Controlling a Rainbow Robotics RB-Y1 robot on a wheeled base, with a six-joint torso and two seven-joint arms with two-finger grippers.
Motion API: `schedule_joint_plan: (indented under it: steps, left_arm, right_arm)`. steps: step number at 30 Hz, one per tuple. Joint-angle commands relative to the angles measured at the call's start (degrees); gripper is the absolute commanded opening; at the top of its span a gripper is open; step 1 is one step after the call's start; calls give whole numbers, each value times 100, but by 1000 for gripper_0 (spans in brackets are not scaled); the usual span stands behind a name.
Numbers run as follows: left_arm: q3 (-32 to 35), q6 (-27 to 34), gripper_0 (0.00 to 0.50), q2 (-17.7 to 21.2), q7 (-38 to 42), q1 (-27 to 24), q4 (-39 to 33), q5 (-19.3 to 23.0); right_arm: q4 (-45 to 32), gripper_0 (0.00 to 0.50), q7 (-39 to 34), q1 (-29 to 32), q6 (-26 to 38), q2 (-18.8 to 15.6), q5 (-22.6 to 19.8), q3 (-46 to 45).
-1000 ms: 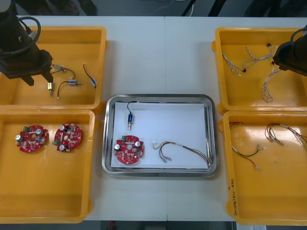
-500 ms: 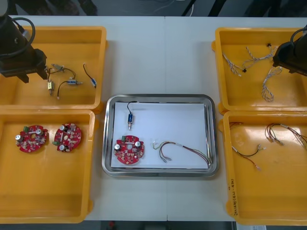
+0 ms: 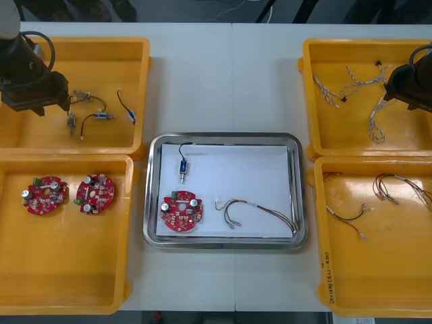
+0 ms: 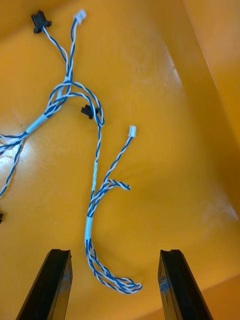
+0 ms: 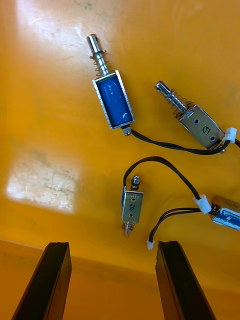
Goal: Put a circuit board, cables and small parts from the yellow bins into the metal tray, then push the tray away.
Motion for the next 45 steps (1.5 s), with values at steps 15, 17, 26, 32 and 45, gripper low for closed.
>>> schedule_joint_plan:
  steps: [15, 17, 26, 32, 45]
  left_arm:
    - [-336, -723, 500, -146, -753, -314, 392, -125]
    - [-345, -803, 500, -146, -762, -296, 445, -116]
    - [-380, -1075, 500, -146, -815, -111, 462, -29]
    - [-635, -1198, 500, -155, -771, -76, 462, 33]
    - [-688, -1260, 500, -155, -823, 126, 462, 182]
  right_arm:
    - [1321, 500, -214, -1234, -168, -4, 202, -265]
    - [1488, 500, -223, -1322, -283, -4, 237, -265]
    - [2059, 500, -249, -1410, -661, 75, 255, -265]
    - [2498, 500, -293, -1463, -977, 137, 228, -274]
    - [2964, 500, -407, -1471, -1346, 233, -53, -265]
